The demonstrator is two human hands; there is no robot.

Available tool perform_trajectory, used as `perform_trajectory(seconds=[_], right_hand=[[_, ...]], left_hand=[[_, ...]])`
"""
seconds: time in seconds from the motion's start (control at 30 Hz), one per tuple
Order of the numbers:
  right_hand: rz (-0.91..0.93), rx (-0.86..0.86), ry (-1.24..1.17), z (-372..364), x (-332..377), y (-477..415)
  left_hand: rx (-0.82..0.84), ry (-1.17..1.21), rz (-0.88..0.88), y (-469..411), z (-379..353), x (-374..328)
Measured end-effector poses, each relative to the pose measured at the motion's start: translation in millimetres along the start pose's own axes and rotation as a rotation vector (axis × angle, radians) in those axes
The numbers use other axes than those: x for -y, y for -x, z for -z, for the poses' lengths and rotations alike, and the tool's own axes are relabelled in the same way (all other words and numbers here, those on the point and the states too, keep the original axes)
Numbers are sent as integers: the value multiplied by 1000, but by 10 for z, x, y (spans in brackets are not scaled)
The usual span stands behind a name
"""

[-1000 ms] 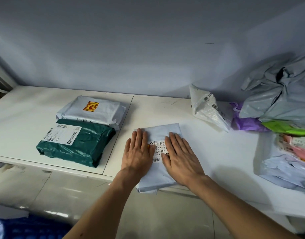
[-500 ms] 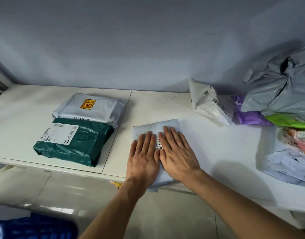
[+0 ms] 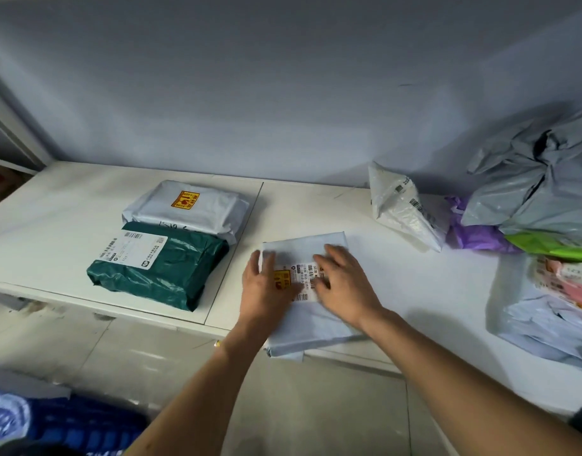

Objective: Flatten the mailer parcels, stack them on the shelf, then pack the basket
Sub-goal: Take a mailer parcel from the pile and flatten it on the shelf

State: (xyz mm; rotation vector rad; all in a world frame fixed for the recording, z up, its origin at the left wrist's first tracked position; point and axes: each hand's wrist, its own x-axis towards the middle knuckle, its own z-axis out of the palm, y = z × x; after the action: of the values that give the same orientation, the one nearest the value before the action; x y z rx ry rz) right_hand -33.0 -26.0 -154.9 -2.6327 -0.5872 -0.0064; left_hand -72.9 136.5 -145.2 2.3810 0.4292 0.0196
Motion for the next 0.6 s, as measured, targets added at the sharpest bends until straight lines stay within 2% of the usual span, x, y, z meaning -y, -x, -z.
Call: perform_trajectory(seconds=[0.07, 0.17, 0.27, 0.33, 0.43, 0.53, 0.6], right_hand=[[-209, -103, -108, 57, 8, 6], [-510, 31, -238, 179, 9, -19], [-587, 126, -368, 282, -5, -89], [-618, 101, -441, 344, 10, -98], [-627, 27, -508, 431, 30, -126], [-585, -101, -631, 594, 129, -170], [-559, -216, -720, 716, 223, -201]], left_hand=[[29, 24, 185, 8, 8, -9], [83, 234, 361, -22, 42, -63], [106, 656, 553, -51, 147, -107], [152, 798, 609, -19, 248, -138], [179, 936, 514, 35, 356, -225], [179, 1098, 333, 49, 467, -396], [177, 1108, 210, 39, 585, -507]])
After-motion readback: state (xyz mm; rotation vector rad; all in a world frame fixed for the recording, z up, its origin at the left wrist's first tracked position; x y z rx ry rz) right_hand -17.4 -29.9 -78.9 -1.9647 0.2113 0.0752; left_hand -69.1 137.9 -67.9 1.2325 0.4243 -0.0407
